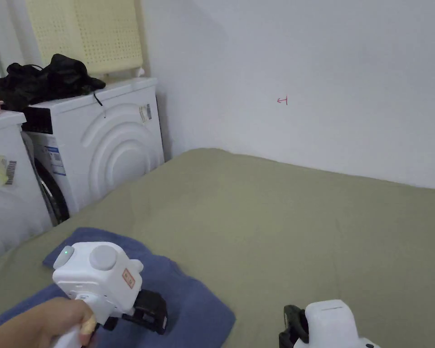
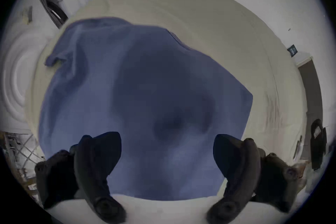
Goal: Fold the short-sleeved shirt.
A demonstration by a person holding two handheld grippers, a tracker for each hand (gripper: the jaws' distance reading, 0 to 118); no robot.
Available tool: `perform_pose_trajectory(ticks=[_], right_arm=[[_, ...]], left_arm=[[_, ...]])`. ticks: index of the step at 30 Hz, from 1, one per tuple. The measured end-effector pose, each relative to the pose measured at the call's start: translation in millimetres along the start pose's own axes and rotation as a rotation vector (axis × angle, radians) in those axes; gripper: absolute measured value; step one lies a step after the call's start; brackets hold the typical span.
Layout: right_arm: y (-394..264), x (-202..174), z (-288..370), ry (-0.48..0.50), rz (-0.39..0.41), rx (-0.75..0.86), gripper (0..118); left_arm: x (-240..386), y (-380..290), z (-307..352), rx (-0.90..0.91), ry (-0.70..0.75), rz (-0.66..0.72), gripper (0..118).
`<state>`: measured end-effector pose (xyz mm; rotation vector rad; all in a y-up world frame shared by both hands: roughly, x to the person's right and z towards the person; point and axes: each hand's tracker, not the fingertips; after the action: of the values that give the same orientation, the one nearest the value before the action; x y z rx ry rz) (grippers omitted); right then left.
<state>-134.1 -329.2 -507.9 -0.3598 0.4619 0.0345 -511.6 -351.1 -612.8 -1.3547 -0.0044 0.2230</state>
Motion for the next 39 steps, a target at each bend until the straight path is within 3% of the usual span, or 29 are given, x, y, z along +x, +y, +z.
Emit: perform_pose_trajectory(ticks=[3, 6, 7, 8, 10, 14, 20, 24, 26, 33, 39], right_arm=[[-7.5, 3.5, 3.6, 0.001, -0.012, -0.015, 0], [-15.3, 8.3, 11.8, -0.026, -0.027, -0.038, 0], [-18.3, 10.7, 15.5, -0.036, -0.032, -0.039, 0], [-21.7, 14.0, 20.6, -0.049, -0.037, -0.040, 0], [-27.9, 21.4, 32.4, -0.081, -0.056, -0.042, 0], [-39.6, 42.4, 55.5, -0.133, -0.076, -0.074, 0], [-42.8, 86.6, 98.5, -0.257, -0.106, -0.091, 0], [-27.8, 115.7, 134.1, -0.359, -0.104, -0.036, 0], [-20.2, 131.1, 152.3, -0.412, -0.095, -0.018, 0], [-13.8, 195.7, 225.5, -0.590, -0.111, 0.011, 0], [-34.1, 245.7, 302.3, -0.776, -0.194, 0.003, 0]], left_arm=[[3.5, -0.4, -20.6, -0.012, 0.010, -0.054, 90], [0.7, -7.9, -27.9, 0.015, 0.029, -0.074, 80], [0.4, -9.1, -25.7, 0.030, 0.030, -0.065, 49], [-1.5, -10.7, -20.4, 0.051, 0.044, -0.068, 2], [-4.6, -12.5, -7.3, 0.159, 0.037, -0.105, 0], [4.7, -22.4, 30.2, 0.247, -0.037, -0.016, 0], [70.5, -7.8, 95.0, 0.381, -0.090, -0.128, 0], [143.2, -0.9, 127.6, 0.450, -0.177, -0.234, 0], [188.2, -1.4, 138.4, 0.476, -0.137, -0.300, 0], [361.7, -17.2, 144.1, 0.447, -0.332, -0.543, 0], [496.2, -62.5, 117.5, 0.340, -0.458, -0.749, 0]])
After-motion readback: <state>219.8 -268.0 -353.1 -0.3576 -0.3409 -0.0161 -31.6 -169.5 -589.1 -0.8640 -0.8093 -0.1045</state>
